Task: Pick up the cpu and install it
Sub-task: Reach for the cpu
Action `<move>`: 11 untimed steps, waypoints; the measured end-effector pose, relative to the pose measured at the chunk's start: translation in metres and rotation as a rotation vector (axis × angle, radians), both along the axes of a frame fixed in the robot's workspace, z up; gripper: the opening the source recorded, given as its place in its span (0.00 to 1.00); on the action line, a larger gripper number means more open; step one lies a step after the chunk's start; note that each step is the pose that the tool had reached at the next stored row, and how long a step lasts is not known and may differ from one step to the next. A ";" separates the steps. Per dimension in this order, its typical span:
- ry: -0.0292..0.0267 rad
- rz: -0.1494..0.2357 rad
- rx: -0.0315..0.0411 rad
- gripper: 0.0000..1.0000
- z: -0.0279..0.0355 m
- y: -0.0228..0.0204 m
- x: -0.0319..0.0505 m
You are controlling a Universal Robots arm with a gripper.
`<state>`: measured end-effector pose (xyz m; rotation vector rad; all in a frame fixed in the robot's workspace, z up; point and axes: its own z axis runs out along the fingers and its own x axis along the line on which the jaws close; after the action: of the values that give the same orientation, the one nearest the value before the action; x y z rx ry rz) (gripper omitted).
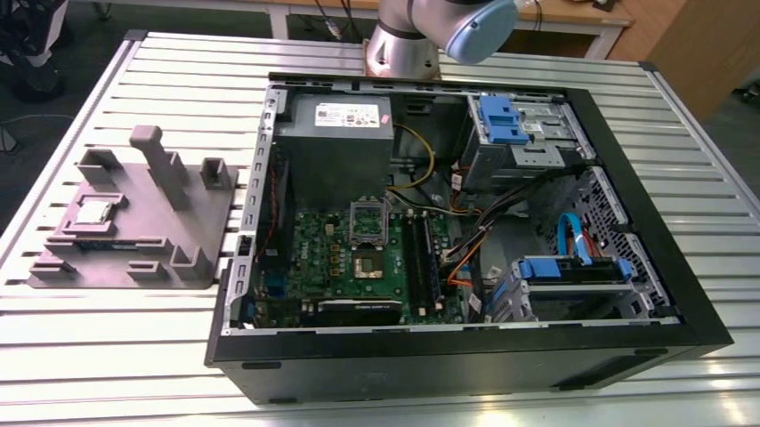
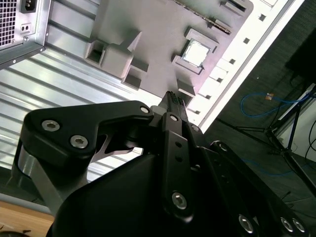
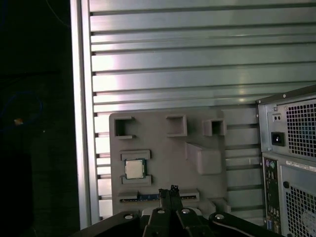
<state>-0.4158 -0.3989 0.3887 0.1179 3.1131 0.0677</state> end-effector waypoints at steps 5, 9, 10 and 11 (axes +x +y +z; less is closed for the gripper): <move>0.0001 0.000 -0.0001 0.11 0.0001 0.0000 -0.0010; 0.0001 0.000 -0.0001 0.11 0.0001 0.0000 -0.0020; 0.0001 0.000 -0.0001 0.11 0.0001 0.0000 -0.0023; 0.0001 0.000 -0.0001 0.11 0.0000 0.0000 -0.0025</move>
<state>-0.4184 -0.3989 0.3888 0.1180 3.1132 0.0676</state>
